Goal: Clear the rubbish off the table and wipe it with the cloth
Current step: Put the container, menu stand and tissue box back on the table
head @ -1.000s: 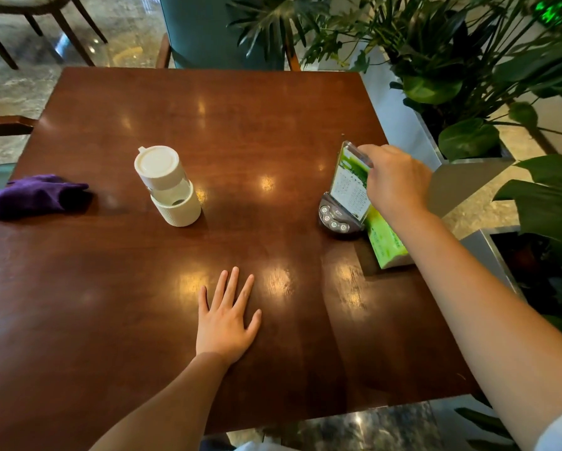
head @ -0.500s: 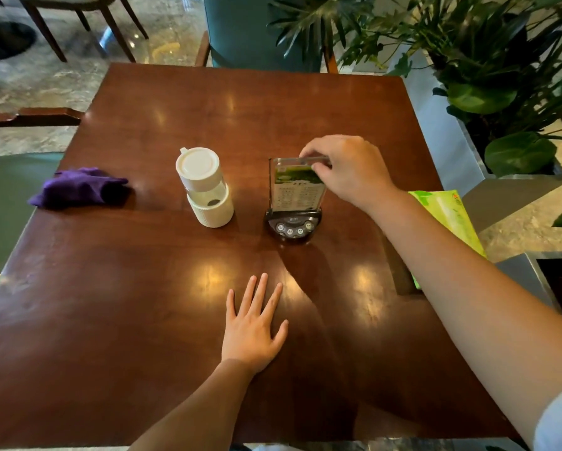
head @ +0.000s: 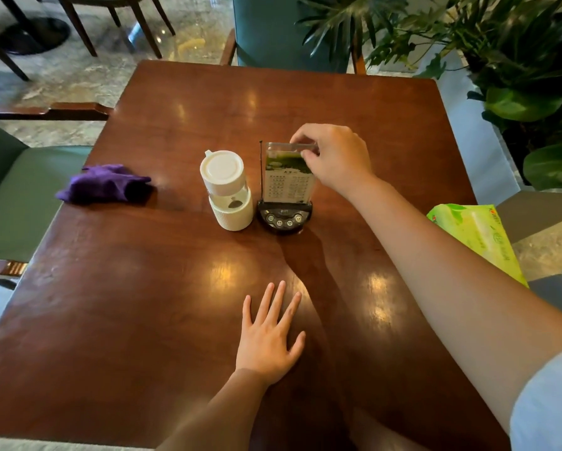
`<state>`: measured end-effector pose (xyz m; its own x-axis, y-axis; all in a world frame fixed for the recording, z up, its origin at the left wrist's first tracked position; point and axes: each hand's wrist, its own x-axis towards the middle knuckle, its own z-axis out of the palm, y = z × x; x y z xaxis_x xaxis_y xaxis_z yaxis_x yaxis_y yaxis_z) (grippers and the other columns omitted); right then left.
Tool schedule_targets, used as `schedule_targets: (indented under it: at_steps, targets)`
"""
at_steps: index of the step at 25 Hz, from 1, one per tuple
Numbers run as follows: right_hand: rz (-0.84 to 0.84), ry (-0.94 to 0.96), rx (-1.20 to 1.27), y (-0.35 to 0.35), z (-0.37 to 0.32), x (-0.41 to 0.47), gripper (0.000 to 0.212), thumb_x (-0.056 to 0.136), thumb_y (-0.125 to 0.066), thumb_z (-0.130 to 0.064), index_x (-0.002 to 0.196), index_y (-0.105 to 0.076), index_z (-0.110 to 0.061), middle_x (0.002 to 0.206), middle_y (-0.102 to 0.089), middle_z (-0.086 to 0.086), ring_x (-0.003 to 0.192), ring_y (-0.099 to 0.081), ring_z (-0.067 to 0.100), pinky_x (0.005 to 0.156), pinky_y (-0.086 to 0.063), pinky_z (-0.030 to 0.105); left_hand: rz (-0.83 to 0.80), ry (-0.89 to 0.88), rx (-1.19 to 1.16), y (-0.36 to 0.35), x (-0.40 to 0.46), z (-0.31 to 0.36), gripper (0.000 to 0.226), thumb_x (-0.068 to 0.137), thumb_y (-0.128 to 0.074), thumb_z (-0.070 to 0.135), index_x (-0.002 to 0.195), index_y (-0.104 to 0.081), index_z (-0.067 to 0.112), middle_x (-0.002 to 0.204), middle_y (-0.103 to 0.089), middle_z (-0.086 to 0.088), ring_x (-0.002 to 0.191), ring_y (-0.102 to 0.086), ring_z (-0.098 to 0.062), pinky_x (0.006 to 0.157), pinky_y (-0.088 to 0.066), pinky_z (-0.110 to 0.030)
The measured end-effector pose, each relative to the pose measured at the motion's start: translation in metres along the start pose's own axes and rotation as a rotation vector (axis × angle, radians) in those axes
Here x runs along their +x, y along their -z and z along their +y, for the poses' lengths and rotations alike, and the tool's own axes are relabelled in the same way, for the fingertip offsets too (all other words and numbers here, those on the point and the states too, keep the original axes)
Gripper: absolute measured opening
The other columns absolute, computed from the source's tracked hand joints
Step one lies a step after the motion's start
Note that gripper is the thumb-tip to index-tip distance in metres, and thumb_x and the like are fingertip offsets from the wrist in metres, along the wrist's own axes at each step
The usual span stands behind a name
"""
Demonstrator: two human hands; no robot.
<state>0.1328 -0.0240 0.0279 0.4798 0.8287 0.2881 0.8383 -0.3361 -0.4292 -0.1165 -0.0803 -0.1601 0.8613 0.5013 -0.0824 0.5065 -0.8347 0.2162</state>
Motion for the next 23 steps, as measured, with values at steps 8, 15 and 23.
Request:
schedule_targets:
  at_steps: [8,15,23]
  targets:
    - [-0.047,0.025,-0.043,-0.001,-0.005,0.006,0.023,0.086,-0.057,-0.013,0.099,-0.064,-0.03,0.099,-0.071,-0.006,0.094,-0.062,0.018,0.073,-0.035,0.03,-0.001,-0.005,-0.006,0.0,0.0,-0.001,0.067,0.088,-0.032,0.057,0.148,-0.01,0.036,0.157,-0.015,-0.001,0.145,-0.007,-0.023,0.111,-0.006,-0.053]
    - [-0.047,-0.023,-0.046,0.001,-0.002,0.007,0.021,0.086,-0.057,-0.012,0.097,-0.063,-0.029,0.095,-0.07,-0.005,0.089,-0.06,0.015,0.071,-0.038,0.03,-0.005,-0.004,-0.007,0.0,0.001,0.0,0.066,0.089,-0.029,0.058,0.148,-0.007,0.036,0.157,-0.011,0.0,0.145,-0.003,-0.022,0.112,-0.002,-0.052]
    - [-0.091,0.098,-0.256,-0.006,0.003,-0.023,0.053,0.088,-0.057,-0.015,0.137,-0.038,-0.017,0.133,-0.049,0.014,0.125,-0.043,0.029,0.098,-0.042,0.043,-0.008,-0.007,0.0,-0.002,0.0,-0.001,0.068,0.089,-0.03,0.058,0.148,-0.006,0.036,0.157,-0.011,0.0,0.146,-0.004,-0.022,0.112,-0.003,-0.053]
